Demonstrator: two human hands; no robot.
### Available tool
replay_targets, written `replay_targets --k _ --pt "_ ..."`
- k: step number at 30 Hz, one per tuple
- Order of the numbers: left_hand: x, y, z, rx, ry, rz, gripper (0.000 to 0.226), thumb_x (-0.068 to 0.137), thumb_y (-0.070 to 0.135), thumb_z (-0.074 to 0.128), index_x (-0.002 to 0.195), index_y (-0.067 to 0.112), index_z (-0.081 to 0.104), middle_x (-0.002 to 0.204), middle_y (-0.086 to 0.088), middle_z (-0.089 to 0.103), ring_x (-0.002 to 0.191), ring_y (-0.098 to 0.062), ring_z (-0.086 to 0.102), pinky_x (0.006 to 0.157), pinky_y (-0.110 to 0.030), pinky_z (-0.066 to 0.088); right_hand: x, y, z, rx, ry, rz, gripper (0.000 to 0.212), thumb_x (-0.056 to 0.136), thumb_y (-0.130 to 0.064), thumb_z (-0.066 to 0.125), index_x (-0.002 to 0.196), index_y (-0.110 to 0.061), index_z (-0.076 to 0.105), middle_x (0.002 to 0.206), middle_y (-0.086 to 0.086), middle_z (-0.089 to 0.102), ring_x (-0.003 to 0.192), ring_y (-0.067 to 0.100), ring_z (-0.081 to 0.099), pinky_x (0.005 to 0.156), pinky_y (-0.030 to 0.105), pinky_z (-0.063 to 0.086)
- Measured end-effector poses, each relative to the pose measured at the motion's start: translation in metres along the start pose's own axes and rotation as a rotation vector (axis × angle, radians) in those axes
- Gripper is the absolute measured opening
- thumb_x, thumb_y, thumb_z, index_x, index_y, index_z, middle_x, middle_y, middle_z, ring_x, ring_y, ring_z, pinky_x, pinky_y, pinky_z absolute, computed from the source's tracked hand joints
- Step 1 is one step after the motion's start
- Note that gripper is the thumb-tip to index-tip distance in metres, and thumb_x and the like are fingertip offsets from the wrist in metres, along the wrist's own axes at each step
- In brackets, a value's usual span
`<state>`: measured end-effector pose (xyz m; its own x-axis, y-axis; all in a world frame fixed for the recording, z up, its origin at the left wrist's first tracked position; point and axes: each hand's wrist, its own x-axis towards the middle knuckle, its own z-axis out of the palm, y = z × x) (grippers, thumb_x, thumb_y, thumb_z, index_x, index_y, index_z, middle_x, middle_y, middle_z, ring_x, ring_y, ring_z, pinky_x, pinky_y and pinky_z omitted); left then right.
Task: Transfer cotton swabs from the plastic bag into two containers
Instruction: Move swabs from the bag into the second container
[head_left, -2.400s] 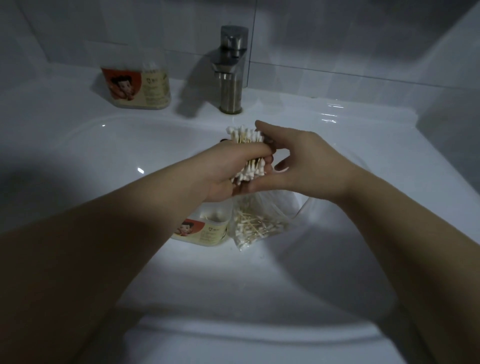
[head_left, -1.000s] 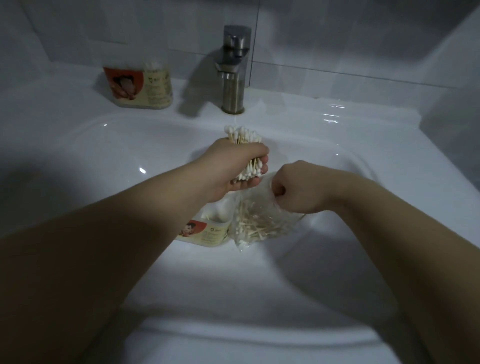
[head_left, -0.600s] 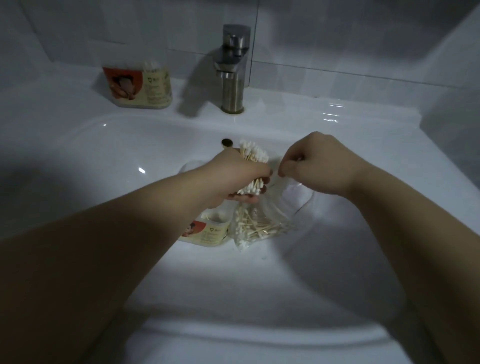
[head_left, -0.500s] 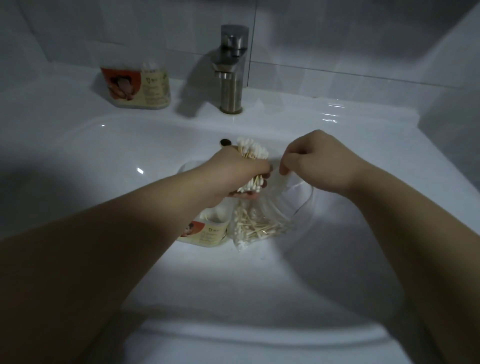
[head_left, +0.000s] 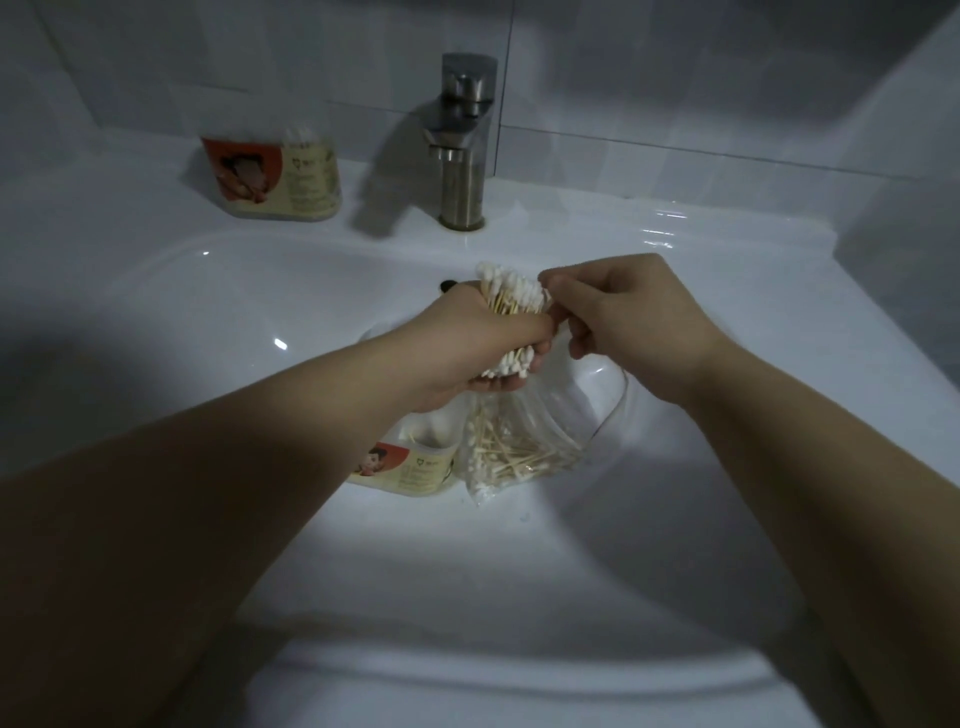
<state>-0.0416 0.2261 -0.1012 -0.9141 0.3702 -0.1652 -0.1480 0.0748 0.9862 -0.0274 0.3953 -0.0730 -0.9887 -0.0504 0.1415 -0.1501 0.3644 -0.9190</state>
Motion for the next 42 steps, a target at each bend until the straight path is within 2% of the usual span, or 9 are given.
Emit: replay_targets --k 5,10,13,15,17,19,33,39,42 --pt "0.0 -0.001 0.0 0.006 0.038 0.06 0.019 0.091 0.008 0.07 0.109 0.011 0.074 0.082 -0.004 0.075 0.073 -0.015 0.071 0.065 -0.028 0.056 -0.006 -0.001 0.002 0.068 -0.205 0.087 0.031 0.1 -0.019 0.056 0.076 -0.005 0.072 0.071 0.009 0.057 0.067 0.024 0.045 0.06 0.038 0.045" --pt "-0.008 0.007 0.0 0.204 -0.066 0.161 0.017 0.089 0.005 0.068 0.094 0.02 0.075 0.081 -0.005 0.075 0.077 -0.021 0.07 0.066 -0.033 0.056 -0.009 -0.001 0.008 -0.17 -0.163 0.04 0.056 0.09 -0.064 0.057 0.137 -0.034 0.058 0.102 -0.012 0.064 0.064 0.005 0.063 0.057 0.028 0.053" --pt "-0.013 0.009 0.007 0.29 -0.124 0.217 0.032 0.085 0.003 0.067 0.107 0.024 0.074 0.087 -0.002 0.076 0.076 -0.021 0.073 0.064 -0.03 0.058 -0.01 0.0 0.014 -0.237 -0.193 -0.056 0.057 0.082 -0.071 0.061 0.132 -0.043 0.058 0.109 -0.022 0.067 0.082 -0.007 0.066 0.062 0.015 0.049" --pt "-0.012 0.008 0.01 0.253 -0.089 0.118 0.091 0.083 0.006 0.075 0.158 0.028 0.029 0.102 -0.001 0.074 0.084 -0.016 0.073 0.072 -0.033 0.059 -0.009 -0.001 0.015 -0.301 -0.158 -0.09 0.046 0.083 -0.071 0.059 0.115 -0.039 0.066 0.099 -0.022 0.071 0.088 -0.007 0.066 0.07 0.016 0.049" --pt "-0.012 0.006 0.009 0.265 -0.123 0.068 0.134 0.084 0.009 0.079 0.155 0.031 -0.032 0.1 0.006 0.075 0.083 -0.009 0.072 0.078 -0.031 0.058 -0.009 -0.004 0.015 -0.291 -0.142 -0.101 0.039 0.084 -0.068 0.055 0.092 -0.031 0.066 0.081 -0.013 0.072 0.074 0.002 0.07 0.062 0.022 0.05" --pt "-0.012 0.006 0.005 0.318 -0.162 0.078 0.139 0.084 0.01 0.08 0.149 0.03 -0.041 0.09 0.015 0.071 0.079 0.005 0.071 0.077 -0.022 0.058 -0.011 -0.005 0.017 -0.21 -0.174 -0.11 0.027 0.09 -0.055 0.055 0.088 -0.028 0.062 0.074 -0.005 0.072 0.062 0.013 0.073 0.054 0.026 0.052" --pt "-0.018 0.011 -0.004 0.253 -0.277 0.032 0.136 0.077 0.003 0.076 0.152 0.04 -0.032 0.089 0.0 0.079 0.082 -0.018 0.076 0.072 -0.028 0.06 -0.012 -0.012 0.022 -0.114 -0.14 -0.097 0.032 0.099 -0.03 0.046 0.074 -0.026 0.067 0.064 0.005 0.071 0.051 0.026 0.071 0.044 0.028 0.051" --pt "-0.017 0.021 -0.007 -0.147 -0.304 -0.078 0.06 0.079 0.012 0.065 0.136 0.022 0.051 0.093 -0.011 0.075 0.078 -0.022 0.072 0.064 -0.031 0.054 -0.005 -0.009 0.022 -0.099 0.051 -0.06 0.031 0.092 -0.033 0.051 0.065 -0.025 0.064 0.049 -0.009 0.057 0.039 0.006 0.051 0.04 0.018 0.035" --pt "-0.019 0.024 -0.006 -0.427 -0.226 -0.193 0.037 0.096 0.039 0.058 0.121 0.012 0.064 0.1 -0.014 0.074 0.082 -0.025 0.071 0.063 -0.031 0.055 -0.001 -0.009 0.02 -0.075 0.238 0.016 0.032 0.087 -0.042 0.049 0.064 -0.021 0.057 0.049 -0.006 0.052 0.044 0.015 0.047 0.047 0.026 0.034"
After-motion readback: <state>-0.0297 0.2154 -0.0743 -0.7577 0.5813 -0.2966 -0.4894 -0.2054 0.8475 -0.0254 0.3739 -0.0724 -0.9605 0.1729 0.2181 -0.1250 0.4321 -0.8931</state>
